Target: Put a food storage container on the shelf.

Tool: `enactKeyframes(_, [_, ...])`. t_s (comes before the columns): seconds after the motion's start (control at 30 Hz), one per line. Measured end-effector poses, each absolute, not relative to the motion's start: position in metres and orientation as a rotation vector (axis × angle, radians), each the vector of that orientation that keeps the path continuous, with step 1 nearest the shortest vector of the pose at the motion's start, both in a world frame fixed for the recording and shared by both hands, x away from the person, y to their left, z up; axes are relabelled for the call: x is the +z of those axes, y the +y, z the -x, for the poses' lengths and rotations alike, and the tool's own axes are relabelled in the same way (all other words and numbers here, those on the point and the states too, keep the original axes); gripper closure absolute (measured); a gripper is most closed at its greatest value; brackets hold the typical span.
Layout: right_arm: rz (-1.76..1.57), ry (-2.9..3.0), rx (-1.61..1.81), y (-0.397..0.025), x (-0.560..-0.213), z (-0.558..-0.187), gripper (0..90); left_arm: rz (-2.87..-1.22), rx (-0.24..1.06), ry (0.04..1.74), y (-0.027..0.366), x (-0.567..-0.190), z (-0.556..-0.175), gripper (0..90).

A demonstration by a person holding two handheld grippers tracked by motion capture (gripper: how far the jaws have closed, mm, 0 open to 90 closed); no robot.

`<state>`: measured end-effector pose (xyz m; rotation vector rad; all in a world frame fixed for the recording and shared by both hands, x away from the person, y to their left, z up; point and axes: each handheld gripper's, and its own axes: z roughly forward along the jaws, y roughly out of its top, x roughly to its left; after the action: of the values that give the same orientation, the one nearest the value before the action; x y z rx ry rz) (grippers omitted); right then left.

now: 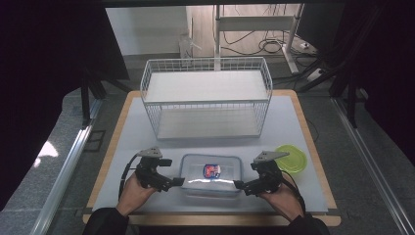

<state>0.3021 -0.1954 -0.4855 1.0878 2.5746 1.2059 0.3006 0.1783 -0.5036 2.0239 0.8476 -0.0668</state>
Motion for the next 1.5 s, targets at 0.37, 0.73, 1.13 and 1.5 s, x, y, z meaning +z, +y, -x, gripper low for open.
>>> enactKeyframes(0.37, [-1.31, 2.727, 1.325, -0.185, -0.498, -0.318, 6.8, -2.053, -0.244, 0.83, 0.157, -0.518, -0.317, 0.0])
enactKeyframes(0.73, [-1.453, 2.694, 1.414, -0.202, -0.492, -0.314, 32.9, -1.992, -0.219, 0.86, 0.171, -0.512, -0.299, 21.0])
enactKeyframes(1.13, [-1.488, 2.607, 1.496, -0.21, -0.485, -0.296, 48.4, -1.836, -0.254, 0.919, 0.186, -0.516, -0.279, 45.2])
enactKeyframes(1.5, [-1.559, 2.612, 1.558, -0.212, -0.496, -0.295, 41.2, -1.824, -0.262, 0.934, 0.186, -0.518, -0.277, 45.1])
